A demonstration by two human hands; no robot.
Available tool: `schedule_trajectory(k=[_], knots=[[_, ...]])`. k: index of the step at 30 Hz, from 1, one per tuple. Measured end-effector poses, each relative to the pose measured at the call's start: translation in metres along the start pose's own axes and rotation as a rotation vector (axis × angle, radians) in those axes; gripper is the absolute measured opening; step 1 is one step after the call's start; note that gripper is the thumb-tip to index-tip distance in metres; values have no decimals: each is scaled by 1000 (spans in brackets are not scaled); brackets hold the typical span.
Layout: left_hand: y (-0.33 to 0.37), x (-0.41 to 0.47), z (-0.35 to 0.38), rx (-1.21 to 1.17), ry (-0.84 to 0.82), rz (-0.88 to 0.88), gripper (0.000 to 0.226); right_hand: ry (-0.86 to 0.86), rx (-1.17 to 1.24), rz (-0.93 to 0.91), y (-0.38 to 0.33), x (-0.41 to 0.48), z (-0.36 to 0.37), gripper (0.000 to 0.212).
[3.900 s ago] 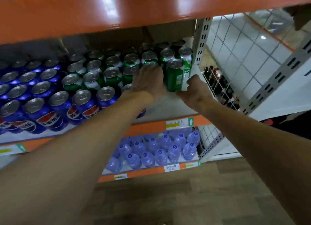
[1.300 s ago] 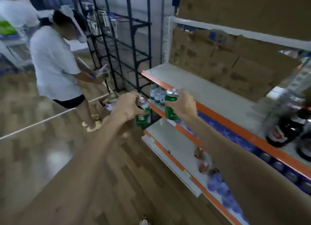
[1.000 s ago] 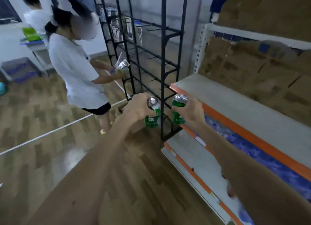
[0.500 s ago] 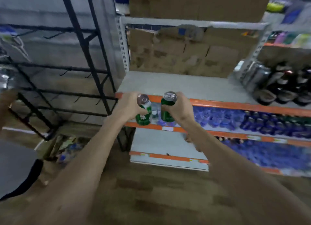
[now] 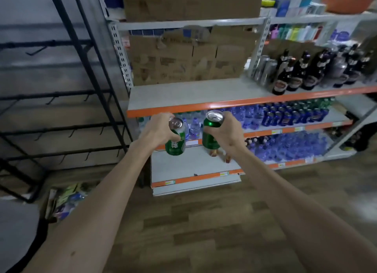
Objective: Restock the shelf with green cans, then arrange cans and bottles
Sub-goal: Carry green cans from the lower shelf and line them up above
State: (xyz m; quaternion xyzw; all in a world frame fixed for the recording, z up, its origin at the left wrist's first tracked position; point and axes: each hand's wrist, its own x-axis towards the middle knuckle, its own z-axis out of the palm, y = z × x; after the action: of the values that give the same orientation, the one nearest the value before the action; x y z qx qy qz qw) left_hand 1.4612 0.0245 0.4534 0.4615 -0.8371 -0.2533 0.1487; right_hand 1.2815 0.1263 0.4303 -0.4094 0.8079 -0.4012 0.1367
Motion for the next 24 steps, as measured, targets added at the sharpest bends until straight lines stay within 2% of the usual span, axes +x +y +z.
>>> schedule_trajectory(k=[4,9,17,22,24], knots=[[-30,0,-18,-20,-14,-11,62,-17,2,3,-28,-4,29,53],[-76,46,-52,-23,23,-49,51,-16,-9,5,-65,35,84,58],[-108,154,-108,-9,50,-51,51,-12,-3,-50,-128,134,123,54],[-110,227,-108,-38,71,-27,67,-6,32,-64,-133,210,148,53],[-114,260,-108,-26,65,-39,64,-12,23,-67,-131,246,159,54]])
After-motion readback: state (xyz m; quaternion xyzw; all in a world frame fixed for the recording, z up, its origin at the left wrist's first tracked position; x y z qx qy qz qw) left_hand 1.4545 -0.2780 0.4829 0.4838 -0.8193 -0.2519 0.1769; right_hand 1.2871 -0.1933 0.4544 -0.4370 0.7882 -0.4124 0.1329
